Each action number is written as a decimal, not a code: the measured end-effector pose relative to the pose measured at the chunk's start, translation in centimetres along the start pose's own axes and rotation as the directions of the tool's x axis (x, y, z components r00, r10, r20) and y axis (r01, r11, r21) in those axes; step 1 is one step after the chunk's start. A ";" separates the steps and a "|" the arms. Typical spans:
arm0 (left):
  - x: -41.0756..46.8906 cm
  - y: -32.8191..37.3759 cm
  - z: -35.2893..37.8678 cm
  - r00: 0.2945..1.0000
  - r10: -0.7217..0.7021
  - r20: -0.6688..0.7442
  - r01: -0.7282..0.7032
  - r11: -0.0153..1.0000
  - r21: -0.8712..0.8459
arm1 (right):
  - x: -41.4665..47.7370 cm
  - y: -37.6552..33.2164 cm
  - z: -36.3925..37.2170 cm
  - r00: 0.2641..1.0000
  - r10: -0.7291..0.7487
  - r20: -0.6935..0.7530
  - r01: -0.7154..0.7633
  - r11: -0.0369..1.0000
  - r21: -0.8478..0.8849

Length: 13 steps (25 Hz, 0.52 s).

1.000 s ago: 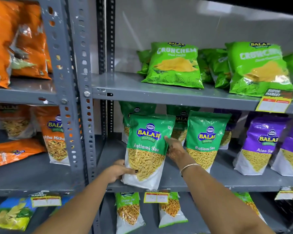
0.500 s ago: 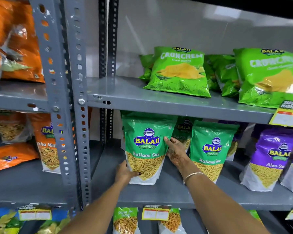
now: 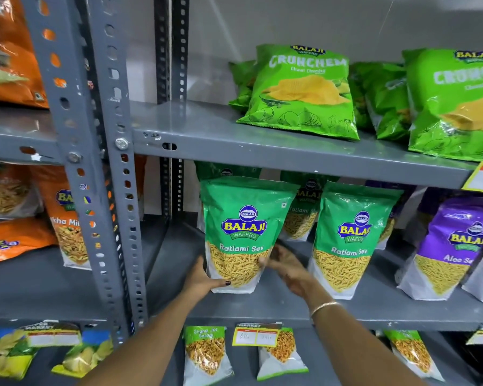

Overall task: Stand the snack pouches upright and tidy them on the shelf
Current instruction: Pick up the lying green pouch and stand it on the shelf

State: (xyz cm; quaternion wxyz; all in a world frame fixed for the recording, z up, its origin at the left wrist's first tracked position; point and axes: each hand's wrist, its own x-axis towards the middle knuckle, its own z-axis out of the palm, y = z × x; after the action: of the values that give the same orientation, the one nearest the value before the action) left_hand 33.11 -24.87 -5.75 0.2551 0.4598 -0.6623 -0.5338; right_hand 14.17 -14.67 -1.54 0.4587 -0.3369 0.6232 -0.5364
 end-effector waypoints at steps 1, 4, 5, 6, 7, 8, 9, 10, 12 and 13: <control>-0.1 -0.1 -0.1 1.000 0.001 0.013 -0.001 1.000 -0.004 | -0.3 1.2 0.7 1.000 0.022 0.003 -0.022 0.997 -0.074; -0.4 -0.1 -0.2 1.000 0.006 -0.013 -0.005 1.000 0.018 | -0.2 3.8 3.0 0.994 -0.035 -0.107 0.017 0.986 -0.168; -0.3 -0.4 -0.6 0.999 0.005 -0.032 -0.005 1.000 0.024 | -0.2 4.0 3.6 0.986 -0.052 -0.157 0.026 0.986 -0.165; -0.3 -0.4 -1.1 0.999 0.002 -0.041 0.000 0.999 0.050 | 0.0 4.2 4.3 0.982 -0.062 -0.179 0.031 0.985 -0.173; -0.2 -0.8 -1.7 0.999 -0.001 -0.045 0.004 0.998 0.065 | -0.2 4.1 4.9 0.981 -0.070 -0.183 0.035 0.981 -0.190; -0.3 -0.9 -2.1 0.999 -0.013 -0.034 0.016 0.998 0.069 | -0.3 4.1 5.4 0.977 -0.083 -0.194 0.042 0.978 -0.206; -0.4 -1.1 -2.6 1.000 -0.023 -0.011 0.023 0.998 0.053 | -0.4 4.0 5.8 0.978 -0.084 -0.192 0.041 0.975 -0.220; -0.8 -0.8 -2.9 0.999 -0.035 0.032 0.034 0.999 0.030 | -0.7 3.8 6.0 0.982 -0.078 -0.170 0.040 0.975 -0.218; -1.7 1.1 -3.5 0.992 -0.027 0.120 0.038 0.995 -0.095 | -1.6 2.1 5.6 1.000 -0.003 -0.017 -0.001 0.972 -0.234; -2.0 2.4 -3.8 0.992 -0.008 0.129 0.036 0.976 -0.214 | -2.2 0.6 5.1 0.995 0.053 0.086 -0.032 0.974 -0.226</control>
State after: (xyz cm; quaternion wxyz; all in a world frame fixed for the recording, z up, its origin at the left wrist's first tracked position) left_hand 36.38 -24.87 -1.99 0.2548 0.4018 -0.6100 -0.6337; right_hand 19.78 -14.38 -1.70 0.4571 -0.3971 0.6654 -0.4367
